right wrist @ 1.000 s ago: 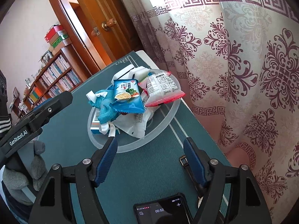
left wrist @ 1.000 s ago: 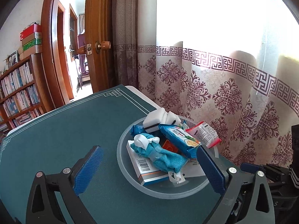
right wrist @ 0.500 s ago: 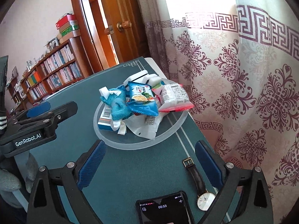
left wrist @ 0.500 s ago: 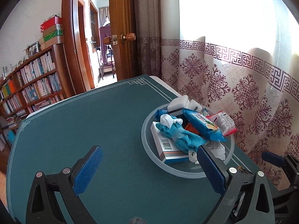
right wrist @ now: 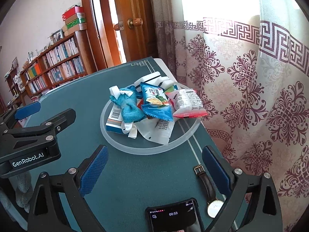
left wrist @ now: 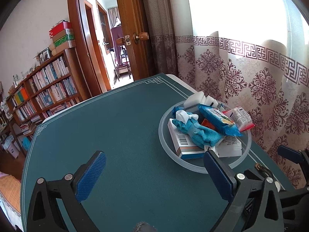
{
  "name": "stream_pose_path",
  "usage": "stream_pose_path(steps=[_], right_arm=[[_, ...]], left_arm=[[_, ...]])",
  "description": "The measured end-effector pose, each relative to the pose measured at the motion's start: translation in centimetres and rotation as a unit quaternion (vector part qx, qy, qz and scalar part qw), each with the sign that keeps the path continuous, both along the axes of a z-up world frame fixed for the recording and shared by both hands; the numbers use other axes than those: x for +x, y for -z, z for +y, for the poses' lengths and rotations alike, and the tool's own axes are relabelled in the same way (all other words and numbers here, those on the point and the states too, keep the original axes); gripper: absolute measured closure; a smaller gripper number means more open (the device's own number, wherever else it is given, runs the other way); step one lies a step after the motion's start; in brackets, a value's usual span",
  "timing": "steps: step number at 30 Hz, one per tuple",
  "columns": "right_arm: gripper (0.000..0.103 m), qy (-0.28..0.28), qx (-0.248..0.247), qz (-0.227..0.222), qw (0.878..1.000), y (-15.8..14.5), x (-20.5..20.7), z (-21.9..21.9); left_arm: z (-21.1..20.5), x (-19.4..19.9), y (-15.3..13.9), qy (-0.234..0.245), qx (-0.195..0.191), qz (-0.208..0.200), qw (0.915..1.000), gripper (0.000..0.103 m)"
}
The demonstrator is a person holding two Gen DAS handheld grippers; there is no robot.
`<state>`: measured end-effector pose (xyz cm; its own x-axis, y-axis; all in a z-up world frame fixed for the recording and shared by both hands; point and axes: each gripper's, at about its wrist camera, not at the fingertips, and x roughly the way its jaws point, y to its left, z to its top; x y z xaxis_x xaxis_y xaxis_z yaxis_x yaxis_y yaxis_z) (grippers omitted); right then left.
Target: Organize objects
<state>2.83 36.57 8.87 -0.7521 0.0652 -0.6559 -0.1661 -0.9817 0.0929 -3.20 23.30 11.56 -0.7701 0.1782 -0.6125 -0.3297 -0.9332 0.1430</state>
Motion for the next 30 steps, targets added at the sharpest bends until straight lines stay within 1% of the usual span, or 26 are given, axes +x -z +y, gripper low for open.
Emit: stream_pose_path(steps=[18,25,30], right_arm=[[0.005,0.012,0.010,-0.011,1.000,0.6,-0.5,0.4],[0.005,0.014,0.009,-0.012,1.000,0.8,-0.5,0.6],[0.005,0.015,0.007,-0.013,1.000,0.9,-0.6,0.7]], left_arm=[[0.9,0.0,0.5,0.032,0.016,-0.035,0.9987,0.000],[1.4,-0.1,0.9,0.040,0.013,-0.043,0.9982,0.000],[1.7,-0.2,0.9,0.049,0.017,-0.046,0.9976,0.000]])
